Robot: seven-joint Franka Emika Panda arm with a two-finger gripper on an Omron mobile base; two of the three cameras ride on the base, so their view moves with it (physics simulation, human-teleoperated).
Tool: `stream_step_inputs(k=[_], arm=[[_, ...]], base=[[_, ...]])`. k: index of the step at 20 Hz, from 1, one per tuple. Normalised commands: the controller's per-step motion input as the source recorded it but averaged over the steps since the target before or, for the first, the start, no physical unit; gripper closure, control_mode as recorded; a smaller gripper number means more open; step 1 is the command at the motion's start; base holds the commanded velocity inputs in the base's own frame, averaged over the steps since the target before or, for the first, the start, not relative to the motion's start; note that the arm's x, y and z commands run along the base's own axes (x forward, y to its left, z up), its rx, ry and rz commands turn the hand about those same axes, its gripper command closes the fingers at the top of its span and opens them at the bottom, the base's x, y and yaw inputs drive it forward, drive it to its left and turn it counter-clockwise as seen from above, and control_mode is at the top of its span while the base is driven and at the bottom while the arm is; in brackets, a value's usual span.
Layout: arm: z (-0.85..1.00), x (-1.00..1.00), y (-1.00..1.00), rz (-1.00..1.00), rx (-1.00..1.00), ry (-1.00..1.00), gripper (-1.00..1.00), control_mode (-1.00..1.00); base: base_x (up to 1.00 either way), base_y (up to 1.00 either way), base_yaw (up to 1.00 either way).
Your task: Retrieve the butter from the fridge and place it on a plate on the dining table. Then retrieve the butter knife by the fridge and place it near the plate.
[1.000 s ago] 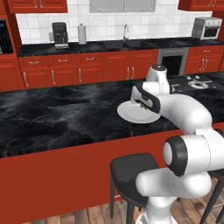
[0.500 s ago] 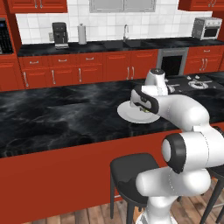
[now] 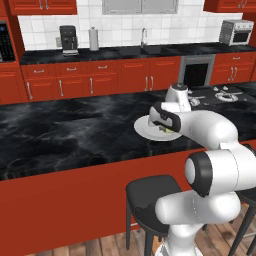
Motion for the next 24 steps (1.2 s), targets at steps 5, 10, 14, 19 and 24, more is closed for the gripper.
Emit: stream_step_inputs(k=[5,10,14,19,24], arm=[[-0.11,0.0,0.0,0.0,0.03,0.0,1.0,-1.0],[-0.05,0.0,0.0,0.0,0.02,0.0,-1.0,-1.0],[0.0,0.02,0.0,0.0,0.0,0.0,-1.0,-1.0],[0.0,0.04,0.0,0.0,0.0,0.0,-1.0,-1.0],[0.0,0.0,0.0,0.0,0.0,0.0,-1.0,-1.0]], base=[[0.0,0.0,0.0],[0.0,0.0,0.0],[0.0,0.0,0.0],[0.0,0.0,0.0],[0.0,0.0,0.0]])
